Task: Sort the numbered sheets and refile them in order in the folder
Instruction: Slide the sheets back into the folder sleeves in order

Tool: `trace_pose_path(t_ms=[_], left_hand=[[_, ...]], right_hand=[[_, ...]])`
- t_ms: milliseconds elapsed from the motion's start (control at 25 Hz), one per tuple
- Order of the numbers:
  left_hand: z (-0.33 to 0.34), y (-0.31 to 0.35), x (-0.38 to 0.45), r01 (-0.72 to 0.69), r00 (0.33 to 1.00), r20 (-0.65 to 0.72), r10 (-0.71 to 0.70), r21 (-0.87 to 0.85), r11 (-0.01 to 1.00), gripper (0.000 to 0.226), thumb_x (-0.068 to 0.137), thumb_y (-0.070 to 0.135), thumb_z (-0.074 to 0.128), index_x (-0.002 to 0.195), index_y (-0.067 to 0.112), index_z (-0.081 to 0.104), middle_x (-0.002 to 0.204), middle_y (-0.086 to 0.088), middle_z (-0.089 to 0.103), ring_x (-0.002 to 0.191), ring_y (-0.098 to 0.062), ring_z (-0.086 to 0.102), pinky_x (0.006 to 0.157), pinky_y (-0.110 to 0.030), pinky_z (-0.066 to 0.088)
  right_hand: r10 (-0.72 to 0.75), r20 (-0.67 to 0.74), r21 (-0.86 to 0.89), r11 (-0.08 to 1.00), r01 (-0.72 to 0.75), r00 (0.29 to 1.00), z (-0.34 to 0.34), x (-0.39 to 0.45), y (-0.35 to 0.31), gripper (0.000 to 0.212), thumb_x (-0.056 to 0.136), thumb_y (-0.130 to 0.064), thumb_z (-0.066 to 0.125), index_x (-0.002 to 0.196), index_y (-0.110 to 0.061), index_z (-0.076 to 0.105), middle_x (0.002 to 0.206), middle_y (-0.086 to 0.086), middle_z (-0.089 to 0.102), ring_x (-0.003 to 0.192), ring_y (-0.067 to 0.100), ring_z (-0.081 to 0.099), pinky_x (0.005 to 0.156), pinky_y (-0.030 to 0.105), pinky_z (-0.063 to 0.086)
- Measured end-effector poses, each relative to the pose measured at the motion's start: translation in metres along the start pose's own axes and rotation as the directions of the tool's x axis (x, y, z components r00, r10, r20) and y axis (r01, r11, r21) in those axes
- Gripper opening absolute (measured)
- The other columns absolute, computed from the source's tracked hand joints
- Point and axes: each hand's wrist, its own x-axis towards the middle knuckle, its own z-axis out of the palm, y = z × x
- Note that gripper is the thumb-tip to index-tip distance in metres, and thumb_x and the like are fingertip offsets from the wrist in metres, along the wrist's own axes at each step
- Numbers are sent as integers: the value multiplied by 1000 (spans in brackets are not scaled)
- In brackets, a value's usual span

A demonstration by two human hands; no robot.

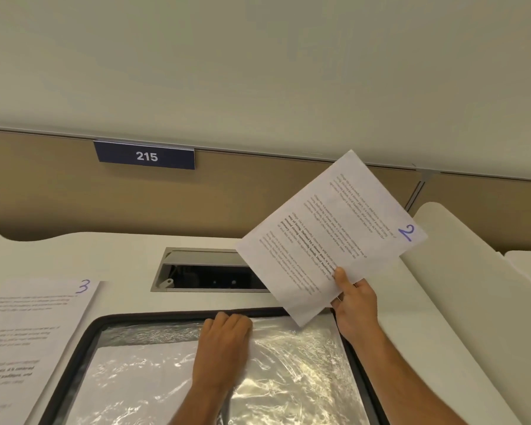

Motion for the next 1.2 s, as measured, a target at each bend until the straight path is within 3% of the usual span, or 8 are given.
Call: trace_pose_path(t_ms=[80, 200, 320, 480, 800, 960, 1080, 1200], left_hand=[[2, 0, 0, 4, 1000, -9, -4, 15, 1000, 23, 80, 8, 71, 77, 25, 56, 64, 13, 53, 65, -15, 40, 60, -30, 35], [0, 2, 1, -3, 1000, -5, 3, 52, 999, 16, 83, 13, 64, 80, 25, 53, 61, 11, 48, 63, -16, 38, 61, -30, 31], [-2, 4, 2, -4, 1000, 31, 2, 57, 998, 22, 84, 12, 72, 82, 24, 54, 62, 11, 48, 62, -17, 41, 61, -30, 31], [-4, 6, 1, -2, 998, 68, -3, 79, 997, 28, 78, 13, 80, 82, 25, 55, 62, 11, 50, 62, -16, 40, 62, -29, 28], [1, 0, -1, -64, 997, 55, 60, 62, 996, 37, 66, 8, 87, 96, 23, 70, 89, 7, 64, 76, -17, 54, 65, -31, 42], [0, 0, 1, -44, 997, 64, 44, 1, 999, 16, 81, 28, 81, 91, 28, 68, 86, 13, 64, 76, -15, 52, 66, -32, 42], [-1, 1, 11, 67, 992, 113, -56, -91, 994, 24, 75, 39, 85, 75, 31, 62, 76, 18, 59, 72, -12, 52, 66, -30, 41], [1, 2, 17, 35, 988, 155, -26, -57, 998, 27, 77, 34, 84, 76, 32, 57, 74, 19, 58, 70, -10, 49, 66, -28, 40]], right_hand=[[1, -4, 20, 1000, -1, 1000, 9, 2, 3, 31, 81, -18, 74, 111, -17, 69, 111, 4, 75, 101, 20, 71, 72, 33, 62], [-17, 23, 27, 1000, 16, 1000, 20, 3, 10, 33, 93, -11, 65, 125, -16, 64, 120, 4, 72, 110, 20, 69, 80, 33, 62], [-42, 77, 6, 999, 42, 996, 34, 1, 12, 35, 88, -14, 67, 123, -19, 64, 117, 0, 74, 110, 19, 69, 82, 35, 61], [-63, 108, -69, 995, 71, 992, 45, 4, 13, 24, 95, -13, 63, 116, -23, 65, 115, 0, 74, 106, 20, 70, 81, 48, 61], [-55, 109, -13, 998, 57, 993, 38, 2, 15, 39, 83, -18, 68, 122, -23, 64, 117, -2, 74, 109, 17, 70, 79, 33, 61], [-52, 64, 1, 999, 52, 997, 29, 6, 12, 51, 85, -17, 68, 135, -14, 58, 124, 4, 71, 114, 21, 68, 80, 33, 61], [-37, 37, -1, 999, 37, 999, 22, 7, 9, 37, 85, -17, 68, 122, -17, 65, 115, 0, 75, 108, 19, 70, 78, 31, 61], [-35, 16, -12, 999, 35, 999, 18, 8, 5, 24, 92, -12, 65, 115, -19, 67, 108, -2, 77, 104, 18, 71, 77, 30, 62]])
